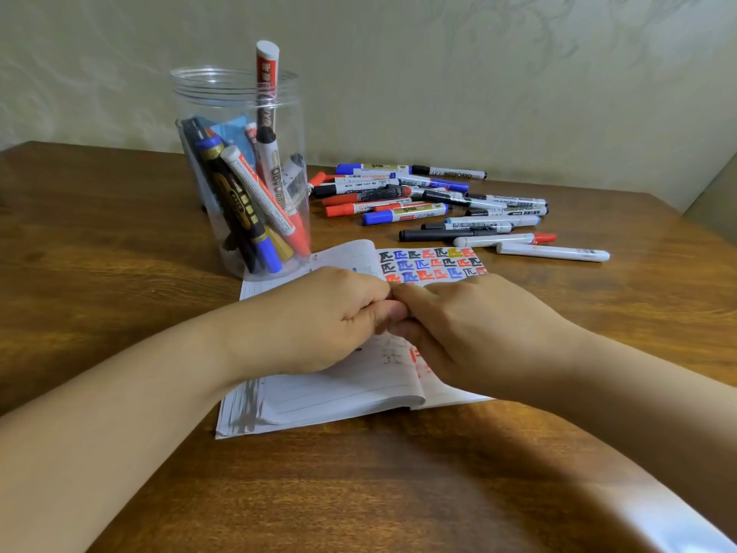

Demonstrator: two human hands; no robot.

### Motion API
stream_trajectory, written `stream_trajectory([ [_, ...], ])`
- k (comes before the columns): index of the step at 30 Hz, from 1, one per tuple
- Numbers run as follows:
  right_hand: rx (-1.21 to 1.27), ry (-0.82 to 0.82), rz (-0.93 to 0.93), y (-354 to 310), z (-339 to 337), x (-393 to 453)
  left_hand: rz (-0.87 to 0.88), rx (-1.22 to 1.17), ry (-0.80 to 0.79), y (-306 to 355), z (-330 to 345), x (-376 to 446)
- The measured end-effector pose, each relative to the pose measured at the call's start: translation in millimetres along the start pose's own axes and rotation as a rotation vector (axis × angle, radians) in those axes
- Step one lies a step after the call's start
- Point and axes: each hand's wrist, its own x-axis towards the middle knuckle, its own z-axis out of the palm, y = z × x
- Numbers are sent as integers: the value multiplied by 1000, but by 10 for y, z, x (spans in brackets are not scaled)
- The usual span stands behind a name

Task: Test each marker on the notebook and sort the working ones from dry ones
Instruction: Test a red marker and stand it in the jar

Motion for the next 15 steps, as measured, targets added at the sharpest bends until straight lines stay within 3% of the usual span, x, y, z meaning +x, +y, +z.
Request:
stream_trajectory([
  [8, -143, 79, 17, 42, 45, 82, -24, 61, 29, -31, -17, 42],
  [11, -229, -76, 104, 44, 22, 103, -9, 218, 39, -20, 51, 72],
  [15, -167, -98, 135, 14, -49, 92, 4, 233, 100, 55, 34, 83],
])
